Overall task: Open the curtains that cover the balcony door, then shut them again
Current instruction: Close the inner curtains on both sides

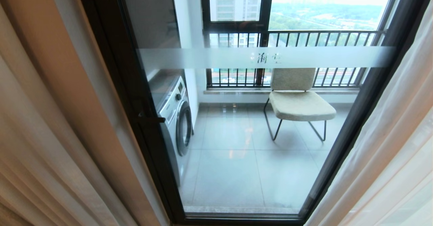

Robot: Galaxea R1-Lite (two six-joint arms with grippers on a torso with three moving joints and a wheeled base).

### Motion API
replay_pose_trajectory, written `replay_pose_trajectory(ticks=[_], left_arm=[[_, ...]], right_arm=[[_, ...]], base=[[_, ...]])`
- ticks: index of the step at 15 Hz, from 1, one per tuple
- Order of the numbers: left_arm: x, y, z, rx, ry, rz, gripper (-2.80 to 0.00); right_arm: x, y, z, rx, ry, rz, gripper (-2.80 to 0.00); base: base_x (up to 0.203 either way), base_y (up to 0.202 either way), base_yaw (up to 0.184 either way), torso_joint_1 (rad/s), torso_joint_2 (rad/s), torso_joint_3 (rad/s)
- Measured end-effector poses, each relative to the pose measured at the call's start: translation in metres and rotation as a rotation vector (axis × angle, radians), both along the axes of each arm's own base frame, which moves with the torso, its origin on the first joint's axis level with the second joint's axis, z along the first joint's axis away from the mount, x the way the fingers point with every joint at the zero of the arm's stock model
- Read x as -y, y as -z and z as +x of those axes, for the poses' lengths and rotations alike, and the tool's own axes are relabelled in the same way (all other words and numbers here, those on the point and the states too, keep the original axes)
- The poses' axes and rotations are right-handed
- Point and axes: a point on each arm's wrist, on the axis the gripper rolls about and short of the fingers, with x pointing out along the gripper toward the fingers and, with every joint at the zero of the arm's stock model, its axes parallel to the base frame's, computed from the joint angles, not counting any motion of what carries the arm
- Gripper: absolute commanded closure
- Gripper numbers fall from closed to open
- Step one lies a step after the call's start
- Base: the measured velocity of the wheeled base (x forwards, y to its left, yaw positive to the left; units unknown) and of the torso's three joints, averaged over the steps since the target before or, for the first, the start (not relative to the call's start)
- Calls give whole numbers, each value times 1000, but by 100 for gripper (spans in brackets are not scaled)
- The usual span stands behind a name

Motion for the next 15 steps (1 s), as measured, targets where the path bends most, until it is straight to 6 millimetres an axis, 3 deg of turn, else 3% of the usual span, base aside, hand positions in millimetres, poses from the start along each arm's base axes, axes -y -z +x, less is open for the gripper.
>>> replay_pose_trajectory(ticks=[3,4,10,15], left_arm=[[-3,-39,14,0,-156,0,0],[-4,-47,19,6,-210,-7,-280],[-7,-68,43,-39,-330,-4,-280],[-10,-88,80,-82,-447,-23,-280]], right_arm=[[0,0,0,0,0,0,0],[0,0,0,0,0,0,0],[0,0,0,0,1,0,0],[0,0,0,0,0,0,0]], base=[[0,0,0,0,0,0],[0,0,0,0,0,0],[0,0,0,0,0,0],[0,0,0,0,0,0]])
